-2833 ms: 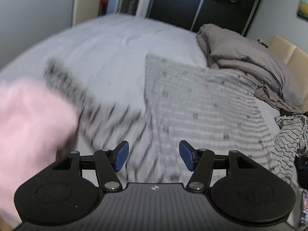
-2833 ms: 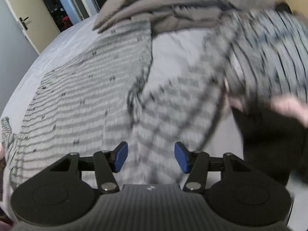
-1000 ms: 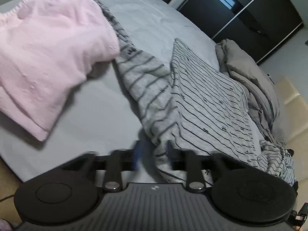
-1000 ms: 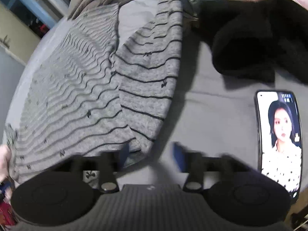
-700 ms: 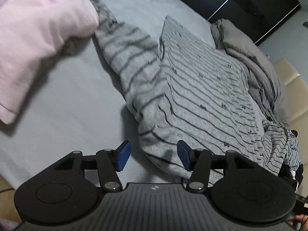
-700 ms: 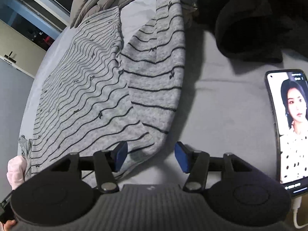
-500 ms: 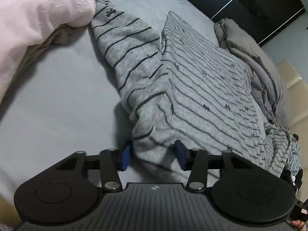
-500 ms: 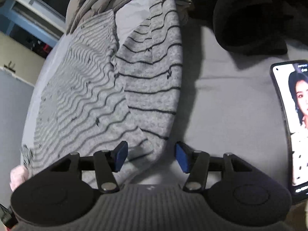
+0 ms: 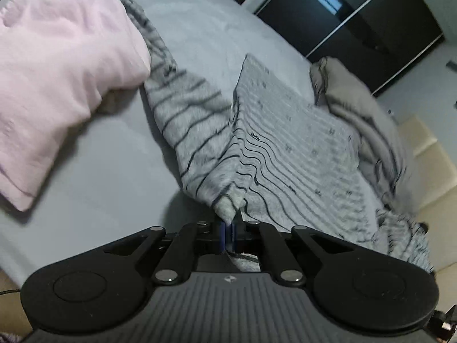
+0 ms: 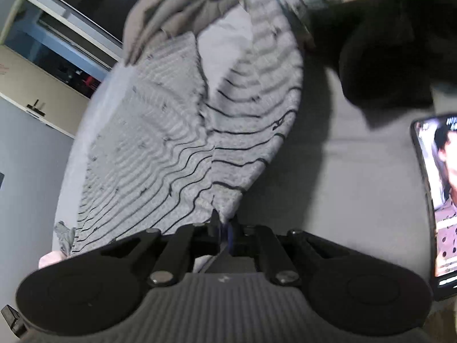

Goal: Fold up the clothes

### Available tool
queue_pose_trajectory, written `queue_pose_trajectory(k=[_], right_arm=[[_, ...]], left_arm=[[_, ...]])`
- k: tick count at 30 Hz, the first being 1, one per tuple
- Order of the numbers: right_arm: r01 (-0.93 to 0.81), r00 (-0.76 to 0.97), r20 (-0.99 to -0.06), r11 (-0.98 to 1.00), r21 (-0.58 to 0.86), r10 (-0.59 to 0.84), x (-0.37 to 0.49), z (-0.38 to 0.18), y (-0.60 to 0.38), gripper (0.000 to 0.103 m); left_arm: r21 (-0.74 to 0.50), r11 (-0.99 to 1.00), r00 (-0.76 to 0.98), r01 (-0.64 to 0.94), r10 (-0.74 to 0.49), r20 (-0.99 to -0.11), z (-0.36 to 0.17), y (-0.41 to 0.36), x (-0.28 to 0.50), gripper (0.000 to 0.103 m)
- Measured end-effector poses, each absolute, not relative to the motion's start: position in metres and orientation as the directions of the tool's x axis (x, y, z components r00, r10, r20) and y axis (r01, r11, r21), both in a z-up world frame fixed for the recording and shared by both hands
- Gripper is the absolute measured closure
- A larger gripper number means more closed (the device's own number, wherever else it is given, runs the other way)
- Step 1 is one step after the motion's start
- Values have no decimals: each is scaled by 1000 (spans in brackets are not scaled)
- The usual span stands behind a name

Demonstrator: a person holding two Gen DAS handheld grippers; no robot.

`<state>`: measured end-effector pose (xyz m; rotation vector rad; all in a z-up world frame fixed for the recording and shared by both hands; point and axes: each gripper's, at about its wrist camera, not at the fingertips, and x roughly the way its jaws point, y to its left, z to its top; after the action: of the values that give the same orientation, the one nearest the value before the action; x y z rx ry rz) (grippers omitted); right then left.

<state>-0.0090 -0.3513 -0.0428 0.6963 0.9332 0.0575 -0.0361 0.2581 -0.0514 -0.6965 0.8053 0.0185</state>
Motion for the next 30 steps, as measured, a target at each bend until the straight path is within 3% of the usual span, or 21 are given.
queue_pose_trajectory(k=[9, 25, 30], right_arm=[[243, 561, -760, 812, 531, 328, -26, -29, -348, 99], [289, 431, -858, 858, 424, 279, -22, -66, -347, 99], [295, 393, -888, 883, 367, 238, -21, -68, -344, 94]], left_arm=[[-555, 772, 672, -309, -236, -702, -35, 266, -56, 101], [-343, 872, 469, -350, -154, -870, -73, 245, -45, 99], [-298, 881, 450, -368, -112, -886, -69, 245, -46, 77]])
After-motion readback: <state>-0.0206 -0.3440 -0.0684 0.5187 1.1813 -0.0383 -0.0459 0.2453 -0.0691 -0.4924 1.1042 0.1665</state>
